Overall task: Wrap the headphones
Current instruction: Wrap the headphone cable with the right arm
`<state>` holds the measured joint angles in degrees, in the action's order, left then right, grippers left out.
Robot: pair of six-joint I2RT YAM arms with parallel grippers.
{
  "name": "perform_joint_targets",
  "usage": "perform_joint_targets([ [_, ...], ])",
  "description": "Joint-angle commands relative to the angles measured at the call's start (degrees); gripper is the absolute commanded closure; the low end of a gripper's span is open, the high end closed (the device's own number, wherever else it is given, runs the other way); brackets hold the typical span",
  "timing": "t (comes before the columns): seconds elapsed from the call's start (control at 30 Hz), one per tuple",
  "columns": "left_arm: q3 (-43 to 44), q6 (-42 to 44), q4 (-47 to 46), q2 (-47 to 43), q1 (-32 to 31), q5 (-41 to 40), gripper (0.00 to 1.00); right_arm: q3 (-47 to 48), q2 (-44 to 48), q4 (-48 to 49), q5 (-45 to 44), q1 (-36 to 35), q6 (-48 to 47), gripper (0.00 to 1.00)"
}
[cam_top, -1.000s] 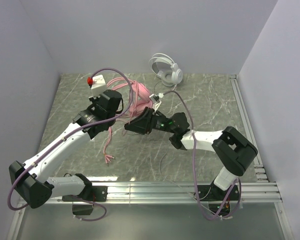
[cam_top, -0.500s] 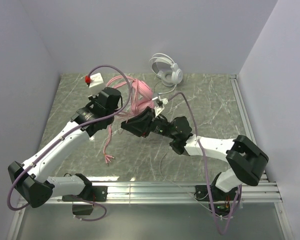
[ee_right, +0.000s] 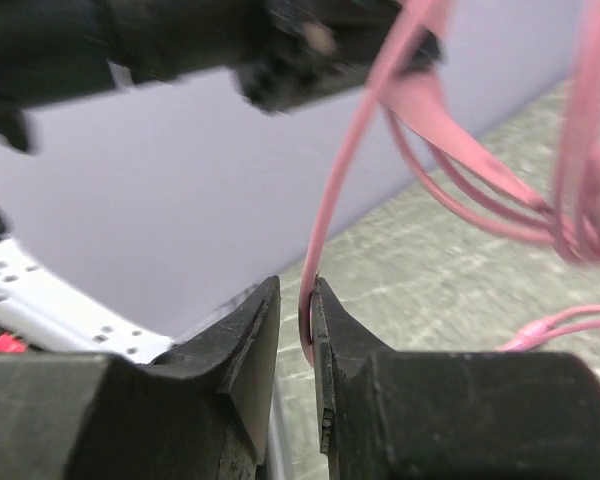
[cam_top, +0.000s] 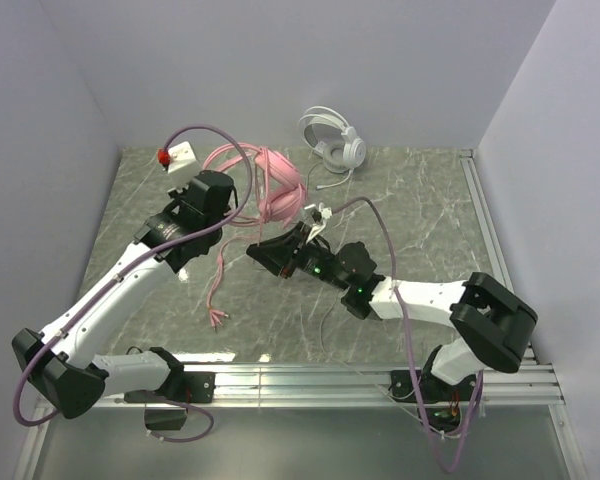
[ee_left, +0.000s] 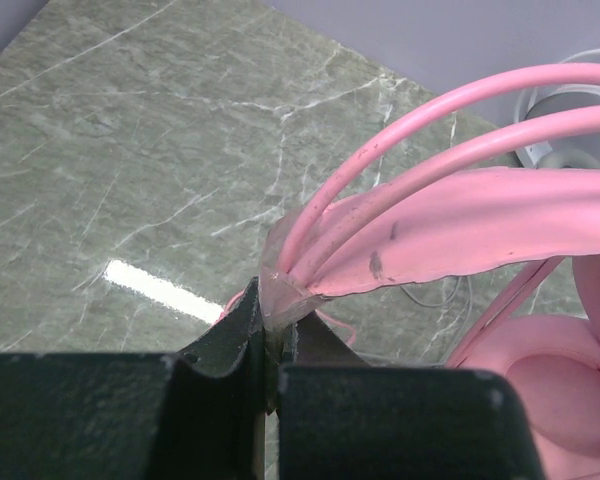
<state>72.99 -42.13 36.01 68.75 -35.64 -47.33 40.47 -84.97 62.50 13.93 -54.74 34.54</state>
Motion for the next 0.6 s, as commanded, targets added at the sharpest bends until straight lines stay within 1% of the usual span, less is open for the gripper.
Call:
perform_joint_targets([
  [0.0,1.72,-4.36,-6.56,-3.54,0.48,-0.39,0.99,-0.57,-2.04,3.33,-5.48,-0.63,-1.76,0.73],
  [0.07,1.45,-4.54,-6.74,-3.97,0.48,-1.7,0.99,-0.48,-3.18,3.68,-6.63,-0.81,-2.03,0.74],
  [0.17,1.28,-5.77,-6.22,-3.97,0.48,-3.2,0.99,-1.0,-6.42,5.08,-10.85,-1.16,-1.5,0.73],
  [0.27,0.32,-6.3,-6.65,-4.59,0.57,-3.03,1.0,-0.66,-8.36,5.27,-13.66,-1.59,-1.67,0.73],
  [0.33,-0.39,-6.21,-7.44,-5.03,0.48,-2.59,0.99,-1.0,-8.98,5.61,-17.08,-2.38,-2.72,0.7],
  [0.43,-0.83,-6.3,-7.97,-5.38,0.48,-2.15,1.0,-1.18,-9.51,5.97,-20.95,-3.17,-4.74,0.59],
  [0.5,-0.66,-6.39,-7.8,-5.21,0.48,-1.89,1.0,-0.74,-9.51,4.83,-23.5,-3.97,-6.84,0.54],
  [0.53,-0.57,-6.39,-7.62,-4.86,0.48,-1.71,1.0,-0.57,-9.6,4.56,-24.3,-4.58,-7.82,0.5],
  [0.57,-0.05,-6.65,-6.92,-4.77,0.48,-1.71,0.99,-0.3,-9.69,3.95,-27.09,-5.11,-8.7,0.47],
])
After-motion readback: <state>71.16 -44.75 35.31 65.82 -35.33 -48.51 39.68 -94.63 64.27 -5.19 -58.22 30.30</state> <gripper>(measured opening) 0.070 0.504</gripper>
